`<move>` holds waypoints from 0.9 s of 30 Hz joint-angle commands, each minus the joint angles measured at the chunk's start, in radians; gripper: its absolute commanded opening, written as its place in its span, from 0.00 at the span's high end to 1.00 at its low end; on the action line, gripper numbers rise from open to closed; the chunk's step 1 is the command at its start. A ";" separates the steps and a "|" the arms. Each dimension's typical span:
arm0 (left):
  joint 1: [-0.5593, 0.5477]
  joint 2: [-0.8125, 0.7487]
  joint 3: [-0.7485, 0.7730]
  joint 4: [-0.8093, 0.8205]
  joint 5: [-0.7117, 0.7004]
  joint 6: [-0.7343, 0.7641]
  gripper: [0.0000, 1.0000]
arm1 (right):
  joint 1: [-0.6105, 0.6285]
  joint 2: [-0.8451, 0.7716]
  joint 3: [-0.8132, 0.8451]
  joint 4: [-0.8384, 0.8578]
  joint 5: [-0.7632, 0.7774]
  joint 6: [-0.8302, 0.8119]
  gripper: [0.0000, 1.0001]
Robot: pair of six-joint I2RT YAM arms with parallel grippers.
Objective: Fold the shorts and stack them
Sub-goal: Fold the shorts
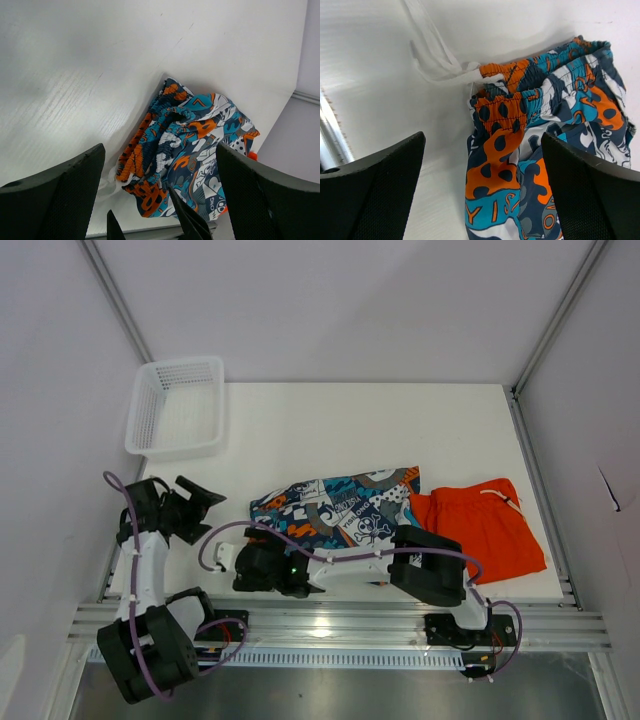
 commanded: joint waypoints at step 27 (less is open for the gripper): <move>0.035 -0.059 -0.097 0.117 0.087 0.019 0.07 | -0.061 0.092 -0.041 0.286 0.131 -0.084 1.00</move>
